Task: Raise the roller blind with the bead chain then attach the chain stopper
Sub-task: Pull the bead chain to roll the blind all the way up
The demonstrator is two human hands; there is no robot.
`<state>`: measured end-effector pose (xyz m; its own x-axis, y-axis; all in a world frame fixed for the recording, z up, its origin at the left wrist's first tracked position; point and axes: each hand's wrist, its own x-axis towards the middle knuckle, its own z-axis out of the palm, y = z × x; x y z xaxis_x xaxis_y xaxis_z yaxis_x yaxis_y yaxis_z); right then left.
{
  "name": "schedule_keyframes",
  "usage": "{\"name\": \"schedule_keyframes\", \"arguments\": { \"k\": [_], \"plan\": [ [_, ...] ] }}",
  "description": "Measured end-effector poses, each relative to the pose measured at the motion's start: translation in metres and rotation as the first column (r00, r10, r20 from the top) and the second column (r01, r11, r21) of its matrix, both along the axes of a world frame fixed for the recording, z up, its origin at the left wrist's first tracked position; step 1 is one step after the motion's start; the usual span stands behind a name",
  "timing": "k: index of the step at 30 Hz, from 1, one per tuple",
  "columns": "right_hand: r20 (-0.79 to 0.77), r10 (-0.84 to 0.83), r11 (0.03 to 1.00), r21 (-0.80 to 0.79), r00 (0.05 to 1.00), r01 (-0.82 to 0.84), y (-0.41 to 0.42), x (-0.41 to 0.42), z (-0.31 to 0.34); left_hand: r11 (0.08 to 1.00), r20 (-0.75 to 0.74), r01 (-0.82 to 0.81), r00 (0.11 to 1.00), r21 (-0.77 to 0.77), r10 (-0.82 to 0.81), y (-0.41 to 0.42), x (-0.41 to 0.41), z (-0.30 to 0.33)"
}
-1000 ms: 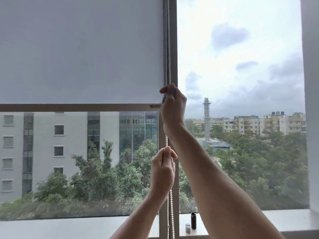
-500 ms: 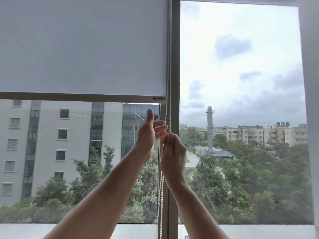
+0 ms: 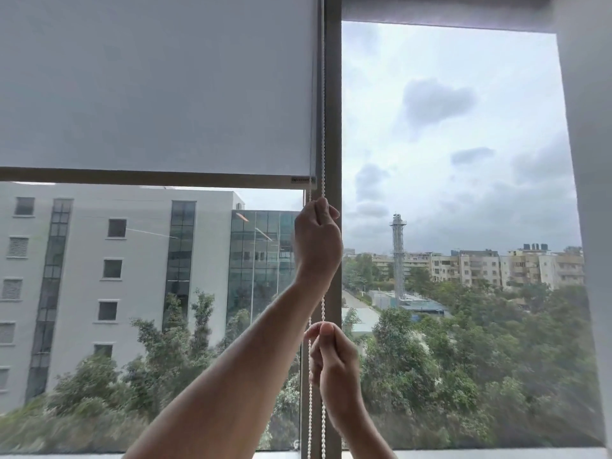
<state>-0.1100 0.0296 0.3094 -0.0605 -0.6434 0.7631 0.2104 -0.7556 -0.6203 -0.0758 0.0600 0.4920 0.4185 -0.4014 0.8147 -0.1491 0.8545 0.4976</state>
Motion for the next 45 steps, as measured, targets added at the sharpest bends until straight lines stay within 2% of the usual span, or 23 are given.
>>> {"name": "schedule_keyframes", "arguments": {
  "k": [2, 4, 9, 12, 15, 18, 21, 25, 27, 29, 32, 36, 39, 42, 45],
  "plan": [
    [-0.036, 0.061, 0.998, 0.029, 0.997, -0.060, -0.002, -0.011, 0.009, 0.987, 0.053, -0.145, 0.987, -0.075, 0.149, 0.002, -0.001, -0.005],
    [-0.037, 0.039, 0.998, 0.057, 0.999, -0.037, -0.005, -0.024, 0.025, 0.978, 0.069, -0.190, 0.978, -0.091, 0.197, 0.002, -0.001, -0.016],
    [-0.034, -0.007, 1.000, -0.014, 0.999, 0.006, -0.004, -0.035, 0.083, 0.985, 0.102, -0.174, 0.980, -0.001, 0.174, -0.003, 0.000, -0.067],
    [-0.035, -0.070, 0.998, -0.011, 0.997, 0.070, 0.000, -0.032, 0.125, 0.987, 0.093, -0.158, 0.983, -0.034, 0.160, -0.003, 0.002, -0.086],
    [-0.053, -0.007, 1.000, 0.006, 0.999, 0.007, 0.008, -0.025, 0.164, 0.982, 0.097, -0.174, 0.979, -0.077, 0.181, -0.003, 0.005, -0.094],
    [-0.072, 0.109, 0.993, 0.063, 0.991, -0.104, 0.019, -0.014, 0.199, 0.981, 0.079, -0.190, 0.978, -0.032, 0.192, -0.005, 0.003, -0.103],
    [-0.006, 0.148, 0.985, 0.090, 0.989, -0.147, 0.026, 0.003, 0.219, 0.989, 0.044, -0.145, 0.988, -0.024, 0.146, -0.005, 0.001, -0.113],
    [0.077, -0.042, 0.998, -0.048, 0.996, 0.046, 0.028, 0.017, 0.214, 0.995, 0.066, -0.094, 0.993, -0.018, 0.095, -0.013, 0.009, -0.118],
    [0.064, -0.187, 0.971, -0.137, 0.980, 0.194, 0.029, 0.017, 0.211, 0.997, 0.128, 0.071, 0.989, 0.012, -0.072, -0.014, 0.015, -0.117],
    [0.078, -0.262, 0.946, -0.174, 0.962, 0.272, 0.030, 0.015, 0.206, 0.973, 0.204, 0.218, 0.952, 0.070, -0.228, -0.015, 0.024, -0.115],
    [0.094, -0.295, 0.929, -0.207, 0.951, 0.308, 0.027, 0.013, 0.188, 0.952, 0.234, 0.252, 0.928, 0.176, -0.289, -0.023, 0.045, -0.108],
    [0.062, -0.298, 0.934, -0.188, 0.953, 0.305, 0.026, 0.017, 0.151, 0.925, 0.123, 0.217, 0.956, 0.312, -0.265, -0.032, 0.064, -0.076],
    [0.051, -0.239, 0.949, -0.198, 0.970, 0.244, 0.023, 0.020, 0.123, 0.918, 0.069, 0.286, 0.946, 0.274, -0.316, -0.025, 0.067, -0.040],
    [0.036, -0.275, 0.936, -0.220, 0.961, 0.276, 0.021, 0.025, 0.101, 0.904, 0.087, 0.329, 0.927, 0.273, -0.364, -0.010, 0.062, 0.006],
    [0.026, -0.256, 0.947, -0.193, 0.966, 0.256, 0.017, 0.026, 0.085, 0.856, 0.040, 0.440, 0.884, 0.271, -0.466, 0.010, 0.046, 0.048]
  ]
}}
